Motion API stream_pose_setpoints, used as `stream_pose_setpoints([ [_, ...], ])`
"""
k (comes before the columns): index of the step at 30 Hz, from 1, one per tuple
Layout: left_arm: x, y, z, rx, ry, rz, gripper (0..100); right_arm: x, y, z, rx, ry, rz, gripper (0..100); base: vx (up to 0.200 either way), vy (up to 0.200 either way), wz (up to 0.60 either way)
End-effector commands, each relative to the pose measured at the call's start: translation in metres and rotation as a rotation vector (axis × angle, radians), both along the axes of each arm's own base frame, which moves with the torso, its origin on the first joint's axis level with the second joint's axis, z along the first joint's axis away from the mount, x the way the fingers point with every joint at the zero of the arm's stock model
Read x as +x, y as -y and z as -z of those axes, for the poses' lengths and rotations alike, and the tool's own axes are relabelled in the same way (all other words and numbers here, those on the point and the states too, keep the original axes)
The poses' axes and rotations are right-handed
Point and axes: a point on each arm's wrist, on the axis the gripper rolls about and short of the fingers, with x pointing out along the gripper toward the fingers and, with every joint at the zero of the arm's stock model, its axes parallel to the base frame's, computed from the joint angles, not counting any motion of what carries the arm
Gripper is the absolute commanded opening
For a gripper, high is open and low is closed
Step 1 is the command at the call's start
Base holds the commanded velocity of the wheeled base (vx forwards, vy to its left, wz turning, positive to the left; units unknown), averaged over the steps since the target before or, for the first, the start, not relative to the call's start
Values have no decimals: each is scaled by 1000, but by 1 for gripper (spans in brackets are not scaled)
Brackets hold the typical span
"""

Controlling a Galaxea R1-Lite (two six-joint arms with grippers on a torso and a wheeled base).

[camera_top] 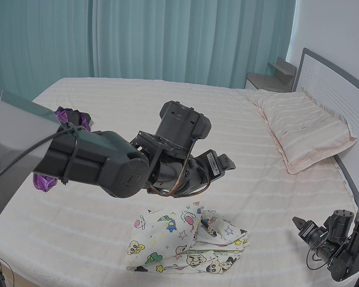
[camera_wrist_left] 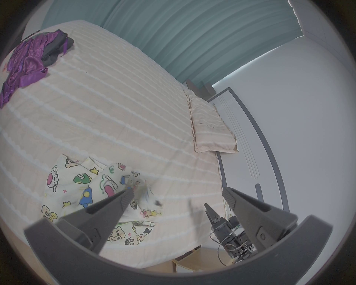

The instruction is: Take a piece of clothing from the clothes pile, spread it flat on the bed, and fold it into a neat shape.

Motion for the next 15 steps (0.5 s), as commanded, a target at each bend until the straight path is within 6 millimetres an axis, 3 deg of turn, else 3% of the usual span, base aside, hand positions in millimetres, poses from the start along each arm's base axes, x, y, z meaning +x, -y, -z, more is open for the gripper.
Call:
stream_pose_setpoints([
  [1,-1,-1,-7,-10,18,-26,100,0,0,0,1,7,0,100,0,0,0],
  [5,-7,-22,-32,-56,30,-84,100,0,-1,-1,2,10,-3,100,0,0,0],
  [8,-22,-54,-47,-86,21,-133,100,0,-2,-3,4,23,-8,100,0,0,0],
  [12,-42,-93,-37,-69,-46,-205,100,3,-14,-13,45,76,-41,100,0,0,0],
  [15,-55,-123,-19,-51,-115,-273,100,10,-41,-24,42,138,-120,100,0,0,0],
])
